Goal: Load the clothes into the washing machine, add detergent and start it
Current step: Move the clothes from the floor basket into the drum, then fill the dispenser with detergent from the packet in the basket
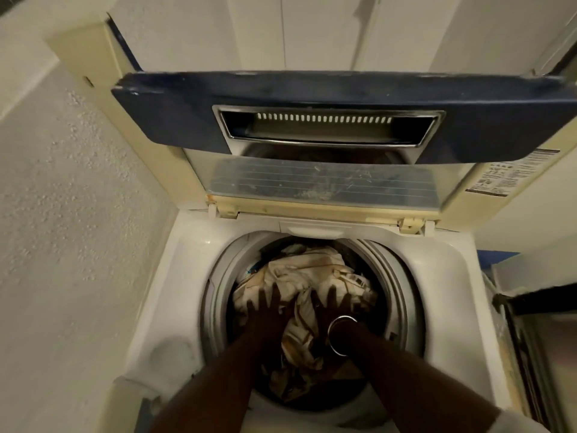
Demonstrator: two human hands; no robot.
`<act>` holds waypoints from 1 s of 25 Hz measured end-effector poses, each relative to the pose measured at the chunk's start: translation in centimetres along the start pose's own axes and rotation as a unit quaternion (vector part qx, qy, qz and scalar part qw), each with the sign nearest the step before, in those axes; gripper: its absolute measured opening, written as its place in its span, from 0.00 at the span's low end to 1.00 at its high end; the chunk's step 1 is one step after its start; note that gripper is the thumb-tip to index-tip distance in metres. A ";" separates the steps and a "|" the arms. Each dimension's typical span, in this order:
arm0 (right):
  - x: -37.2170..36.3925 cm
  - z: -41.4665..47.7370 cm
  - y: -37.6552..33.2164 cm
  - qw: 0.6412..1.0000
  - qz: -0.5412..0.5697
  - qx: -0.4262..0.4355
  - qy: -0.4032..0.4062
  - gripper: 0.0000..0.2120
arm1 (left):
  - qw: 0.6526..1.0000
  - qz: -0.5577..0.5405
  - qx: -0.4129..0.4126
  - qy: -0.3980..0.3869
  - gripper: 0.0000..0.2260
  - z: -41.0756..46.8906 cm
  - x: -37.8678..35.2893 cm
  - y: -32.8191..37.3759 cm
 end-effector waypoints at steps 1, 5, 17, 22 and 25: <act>-0.5 -1.3 0.3 0.998 0.004 -0.020 -0.052 0.41 | 0.997 0.025 -0.002 -0.069 0.42 -1.4 -0.4 0.0; 3.2 -6.7 -0.5 0.989 0.050 -0.036 -0.136 0.33 | 0.980 -0.041 -0.065 -0.186 0.48 -6.3 4.1 2.9; 11.0 -8.3 -3.1 0.632 0.765 -0.124 0.017 0.19 | 0.684 -0.698 0.214 -0.009 0.10 -7.1 13.6 2.7; 12.0 -4.1 -1.7 0.415 0.889 -0.171 0.088 0.20 | 0.518 -0.832 0.195 0.036 0.12 -2.0 14.6 3.9; 11.9 -2.3 -0.8 0.353 0.912 -0.174 0.116 0.22 | 0.453 -0.868 0.201 0.039 0.20 0.1 14.9 4.7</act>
Point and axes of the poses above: each hand's wrist, its own z-axis towards the middle knuckle, its own x-axis out of the back of the hand, y = z × x, the point moved 9 cm from there along z, towards the middle knuckle, and after that the axes turned 1 degree about -z, right-handed, at the moved point
